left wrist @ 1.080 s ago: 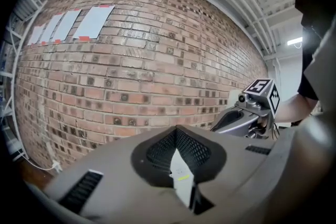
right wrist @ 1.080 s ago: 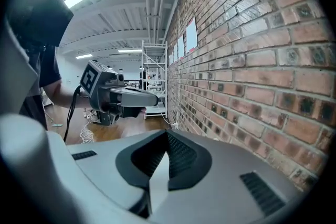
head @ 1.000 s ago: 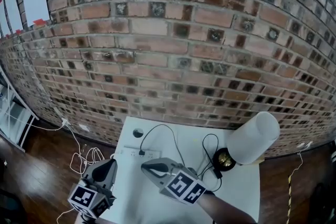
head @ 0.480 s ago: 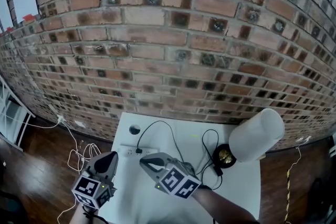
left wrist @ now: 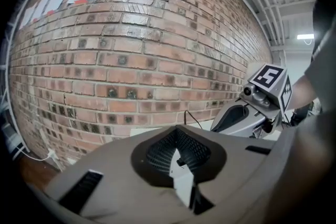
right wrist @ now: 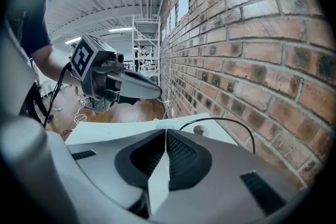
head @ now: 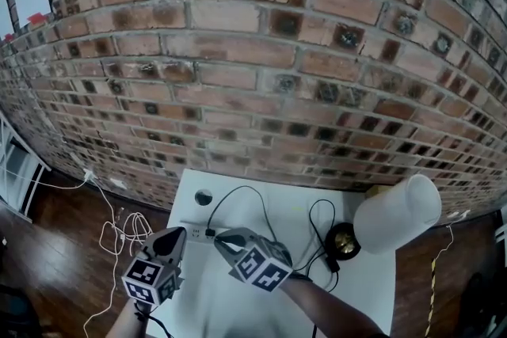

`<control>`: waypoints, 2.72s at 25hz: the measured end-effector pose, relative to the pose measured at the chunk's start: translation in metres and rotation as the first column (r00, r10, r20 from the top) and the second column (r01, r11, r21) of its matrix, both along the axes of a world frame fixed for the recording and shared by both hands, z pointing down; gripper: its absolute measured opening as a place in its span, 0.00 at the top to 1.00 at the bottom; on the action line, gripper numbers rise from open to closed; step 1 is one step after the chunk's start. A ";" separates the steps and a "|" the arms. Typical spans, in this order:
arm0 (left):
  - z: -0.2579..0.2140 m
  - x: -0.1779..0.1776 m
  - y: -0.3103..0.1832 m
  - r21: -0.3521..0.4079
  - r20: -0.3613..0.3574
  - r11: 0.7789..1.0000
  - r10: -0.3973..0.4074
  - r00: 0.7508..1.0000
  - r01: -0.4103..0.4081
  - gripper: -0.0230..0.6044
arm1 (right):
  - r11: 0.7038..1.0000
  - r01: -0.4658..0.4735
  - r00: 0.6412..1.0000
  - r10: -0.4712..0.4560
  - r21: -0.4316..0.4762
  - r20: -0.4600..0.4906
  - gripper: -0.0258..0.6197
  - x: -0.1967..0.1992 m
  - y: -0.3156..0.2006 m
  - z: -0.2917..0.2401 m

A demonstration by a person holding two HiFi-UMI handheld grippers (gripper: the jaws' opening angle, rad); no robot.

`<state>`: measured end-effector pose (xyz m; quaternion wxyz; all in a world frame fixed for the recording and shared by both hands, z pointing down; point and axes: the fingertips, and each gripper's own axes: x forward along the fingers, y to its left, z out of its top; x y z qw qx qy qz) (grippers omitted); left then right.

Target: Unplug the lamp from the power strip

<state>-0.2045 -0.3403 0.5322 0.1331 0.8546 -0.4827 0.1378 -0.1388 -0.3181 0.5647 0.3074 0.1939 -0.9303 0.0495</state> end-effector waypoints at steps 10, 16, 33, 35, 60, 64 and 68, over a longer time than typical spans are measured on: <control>0.052 0.009 -0.009 -0.103 0.061 0.994 0.027 0.998 -0.021 0.94 | 0.999 0.010 0.997 -0.014 -0.053 -0.070 0.70 -0.013 -0.022 0.044; 0.080 0.018 -0.011 -0.159 0.091 0.987 0.045 0.995 -0.030 0.94 | 0.999 0.031 0.989 -0.037 -0.043 -0.145 0.70 -0.021 -0.035 0.065; 0.114 0.018 -0.016 -0.211 0.139 0.977 0.072 0.988 -0.041 0.94 | 0.993 0.110 0.972 -0.118 -0.051 -0.205 0.77 -0.036 -0.037 0.086; 0.117 0.018 -0.015 -0.222 0.125 0.974 0.071 0.990 -0.042 0.94 | 0.991 0.127 0.964 -0.135 -0.053 -0.229 0.79 -0.036 -0.034 0.091; 0.129 0.019 -0.016 -0.296 0.166 0.955 0.077 0.983 -0.025 0.93 | 0.960 -0.010 0.997 -0.013 -0.279 -0.081 0.88 -0.033 -0.041 0.087; 0.134 0.016 -0.014 -0.313 0.162 0.949 0.082 0.983 -0.027 0.93 | 0.989 0.090 0.981 -0.108 -0.117 -0.159 0.88 -0.035 -0.033 0.087; 0.127 0.018 -0.017 -0.298 0.156 0.954 0.077 0.985 -0.028 0.93 | 0.987 0.074 0.987 -0.093 -0.143 -0.128 0.88 -0.034 -0.033 0.088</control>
